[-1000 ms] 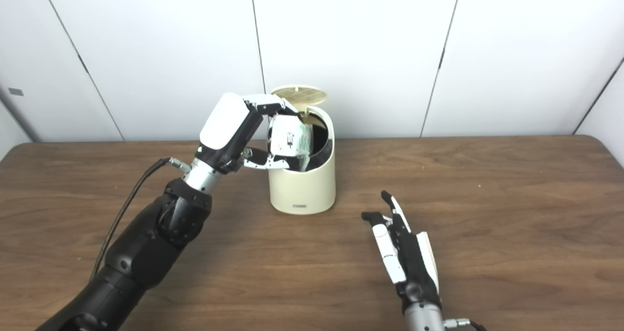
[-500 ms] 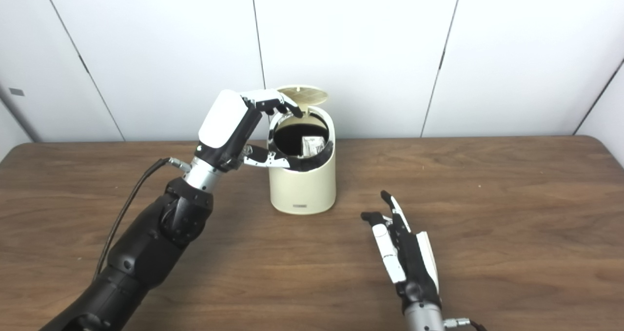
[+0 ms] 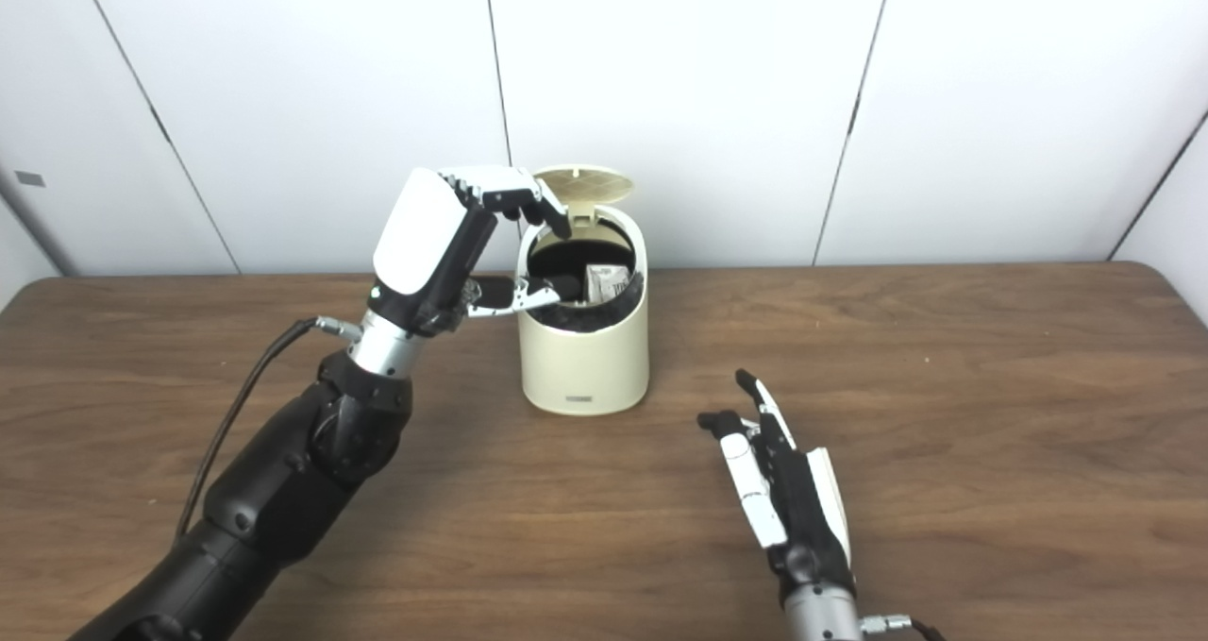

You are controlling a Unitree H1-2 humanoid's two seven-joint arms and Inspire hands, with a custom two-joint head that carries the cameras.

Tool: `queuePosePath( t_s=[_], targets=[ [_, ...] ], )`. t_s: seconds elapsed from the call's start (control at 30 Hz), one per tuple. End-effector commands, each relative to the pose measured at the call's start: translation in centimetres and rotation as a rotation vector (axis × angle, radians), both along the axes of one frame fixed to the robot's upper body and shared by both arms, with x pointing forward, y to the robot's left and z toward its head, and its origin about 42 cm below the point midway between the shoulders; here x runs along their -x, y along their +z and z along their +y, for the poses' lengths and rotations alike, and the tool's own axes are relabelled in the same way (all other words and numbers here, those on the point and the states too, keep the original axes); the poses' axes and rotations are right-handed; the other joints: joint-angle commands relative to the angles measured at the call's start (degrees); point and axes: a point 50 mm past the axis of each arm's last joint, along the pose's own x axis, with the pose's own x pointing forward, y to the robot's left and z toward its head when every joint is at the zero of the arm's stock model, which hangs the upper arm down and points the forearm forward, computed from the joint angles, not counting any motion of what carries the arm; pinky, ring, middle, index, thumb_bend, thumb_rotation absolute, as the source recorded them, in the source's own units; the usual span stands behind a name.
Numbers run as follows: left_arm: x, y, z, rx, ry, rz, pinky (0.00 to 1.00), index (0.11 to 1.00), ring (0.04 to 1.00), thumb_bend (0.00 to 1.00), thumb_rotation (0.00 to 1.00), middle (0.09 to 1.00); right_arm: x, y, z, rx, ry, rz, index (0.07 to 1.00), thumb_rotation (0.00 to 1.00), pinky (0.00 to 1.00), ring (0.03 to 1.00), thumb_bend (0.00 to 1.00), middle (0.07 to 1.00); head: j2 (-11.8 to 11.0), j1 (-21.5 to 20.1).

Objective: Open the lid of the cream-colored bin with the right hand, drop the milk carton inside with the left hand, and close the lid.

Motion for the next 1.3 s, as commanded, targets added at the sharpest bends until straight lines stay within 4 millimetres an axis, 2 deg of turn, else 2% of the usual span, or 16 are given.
queuePosePath(
  t_s=[0.0, 0.07, 0.23, 0.27, 0.37, 0.43, 0.5, 0.57, 0.67, 0.7, 0.77, 0.93, 1.0, 1.07, 1.17, 1.27],
  targets=[
    [0.4, 1.8, 0.6, 0.086, -0.029, -0.045, 0.36, 0.459, 0.444, 0.48, 0.0, 0.515, -1.1, 2.5, 0.1, -0.026, 0.011, -0.127, 0.918, 0.94, 0.73, 0.77, 0.39, 0.75, 0.0, -0.1],
    [1.3, 1.3, 0.7, 0.174, -0.041, 0.016, 0.36, 0.47, 0.439, 0.48, 0.0, 0.519, -1.8, 3.0, -0.2, -0.029, 0.027, -0.154, 0.923, 0.91, 0.72, 0.784, 0.4, 0.775, -0.1, -0.2],
    [4.1, 0.2, 0.4, 0.352, 0.005, 0.201, 0.37, 0.483, 0.448, 0.48, 0.0, 0.507, -3.7, 4.9, -0.5, 0.059, 0.03, -0.223, 0.926, 0.76, 0.69, 0.786, 0.55, 0.799, -0.1, -0.1],
    [4.8, 0.0, 0.4, 0.381, 0.018, 0.239, 0.37, 0.483, 0.451, 0.48, 0.0, 0.504, -4.2, 5.5, -0.5, 0.095, 0.037, -0.241, 0.921, 0.73, 0.68, 0.781, 0.56, 0.8, -0.2, 0.0],
    [6.7, -0.7, 0.7, 0.461, 0.056, 0.345, 0.34, 0.492, 0.443, 0.48, 0.0, 0.522, -5.9, 7.8, -0.2, 0.181, 0.065, -0.322, 0.867, 0.68, 0.73, 0.797, 0.53, 0.818, -0.2, 0.0],
    [7.6, -1.1, 1.0, 0.488, 0.073, 0.395, 0.32, 0.503, 0.439, 0.47, 0.0, 0.538, -6.9, 9.2, 0.0, 0.212, 0.075, -0.347, 0.844, 0.67, 0.74, 0.8, 0.52, 0.826, -0.3, 0.0],
    [8.6, -1.9, 1.4, 0.509, 0.099, 0.446, 0.37, 0.5, 0.435, 0.49, 0.0, 0.534, -8.1, 10.7, 0.4, 0.236, 0.084, -0.362, 0.836, 0.66, 0.77, 0.834, 0.52, 0.861, -0.3, 0.2],
    [9.6, -3.0, 1.9, 0.54, 0.138, 0.502, 0.4, 0.498, 0.497, 0.51, 0.0, 0.502, -9.3, 12.3, 0.8, 0.268, 0.094, -0.378, 0.826, 0.68, 0.76, 0.833, 0.53, 0.86, -0.3, 0.3],
    [11.2, -4.6, 2.3, 0.588, 0.201, 0.6, 0.48, 0.497, 0.552, 0.5, 0.07, 0.601, -10.8, 14.1, 1.2, 0.311, 0.108, -0.404, 0.818, 0.68, 0.79, 0.853, 0.52, 0.87, -0.3, 0.7],
    [11.6, -5.0, 2.4, 0.599, 0.212, 0.625, 0.51, 0.579, 0.576, 0.51, 0.23, 0.624, -11.2, 14.5, 1.3, 0.319, 0.11, -0.409, 0.813, 0.67, 0.8, 0.86, 0.51, 0.871, -0.3, 0.7],
    [12.8, -6.2, 2.6, 0.638, 0.225, 0.701, 0.57, 0.671, 0.629, 0.53, 0.41, 0.672, -12.6, 15.5, 1.6, 0.359, 0.132, -0.428, 0.81, 0.69, 0.81, 0.862, 0.5, 0.869, -0.3, 0.6],
    [14.3, -8.3, 2.8, 0.645, 0.227, 0.799, 0.63, 0.755, 0.701, 0.51, 0.52, 0.742, -15.1, 17.1, 2.4, 0.436, 0.16, -0.453, 0.808, 0.73, 0.77, 0.842, 0.5, 0.853, -0.4, 0.9],
    [14.5, -8.8, 3.1, 0.602, 0.218, 0.83, 0.65, 0.805, 0.73, 0.5, 0.69, 0.776, -16.0, 17.6, 3.0, 0.475, 0.165, -0.463, 0.827, 0.74, 0.79, 0.873, 0.51, 0.878, -0.5, 1.0],
    [14.6, -8.9, 3.3, 0.565, 0.209, 0.855, 0.67, 0.829, 0.741, 0.49, 0.8, 0.794, -16.8, 17.8, 3.7, 0.522, 0.171, -0.465, 0.835, 0.72, 0.82, 0.908, 0.51, 0.913, -0.5, 1.0],
    [14.7, -9.1, 3.4, 0.543, 0.202, 0.888, 0.71, 0.854, 0.762, 0.51, 0.9, 0.815, -17.6, 17.9, 4.4, 0.611, 0.181, -0.469, 0.829, 0.76, 0.84, 0.95, 0.53, 0.947, -0.5, 1.0],
    [14.9, -9.1, 3.3, 0.537, 0.198, 0.908, 0.75, 0.868, 0.78, 0.51, 0.92, 0.824, -17.9, 17.7, 5.0, 0.669, 0.193, -0.482, 0.779, 0.79, 0.89, 0.98, 0.54, 0.962, -0.4, 1.1]
  ],
)
